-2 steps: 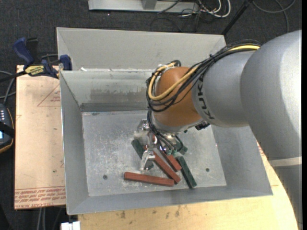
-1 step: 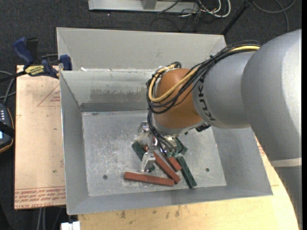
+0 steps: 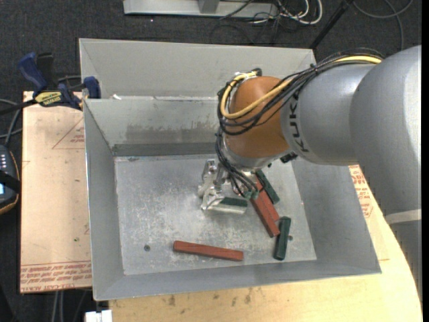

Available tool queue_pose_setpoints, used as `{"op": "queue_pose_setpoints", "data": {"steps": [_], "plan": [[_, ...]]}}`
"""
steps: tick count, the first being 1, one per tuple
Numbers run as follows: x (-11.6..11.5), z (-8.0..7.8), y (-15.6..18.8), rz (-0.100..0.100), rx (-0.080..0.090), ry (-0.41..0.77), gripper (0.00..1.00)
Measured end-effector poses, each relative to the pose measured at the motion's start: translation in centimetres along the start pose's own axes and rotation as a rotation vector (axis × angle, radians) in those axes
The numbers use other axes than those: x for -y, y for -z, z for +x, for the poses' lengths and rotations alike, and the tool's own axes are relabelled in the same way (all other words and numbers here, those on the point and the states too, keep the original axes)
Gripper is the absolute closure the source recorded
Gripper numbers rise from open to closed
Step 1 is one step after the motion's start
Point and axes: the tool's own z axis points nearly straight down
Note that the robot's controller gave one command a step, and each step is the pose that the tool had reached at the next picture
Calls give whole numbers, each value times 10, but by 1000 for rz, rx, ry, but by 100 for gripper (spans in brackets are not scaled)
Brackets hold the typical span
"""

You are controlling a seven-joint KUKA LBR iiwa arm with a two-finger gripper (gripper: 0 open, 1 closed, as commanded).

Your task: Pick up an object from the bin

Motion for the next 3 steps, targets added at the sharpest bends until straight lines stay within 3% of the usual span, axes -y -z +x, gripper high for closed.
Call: {"op": "queue_pose_setpoints", "data": {"steps": [1, 2, 3], "plan": [[2, 0, -2, 4, 7, 0, 0], [2, 0, -2, 3, 7, -1, 0], [52, -47, -1, 3, -1, 211, 100]]}}
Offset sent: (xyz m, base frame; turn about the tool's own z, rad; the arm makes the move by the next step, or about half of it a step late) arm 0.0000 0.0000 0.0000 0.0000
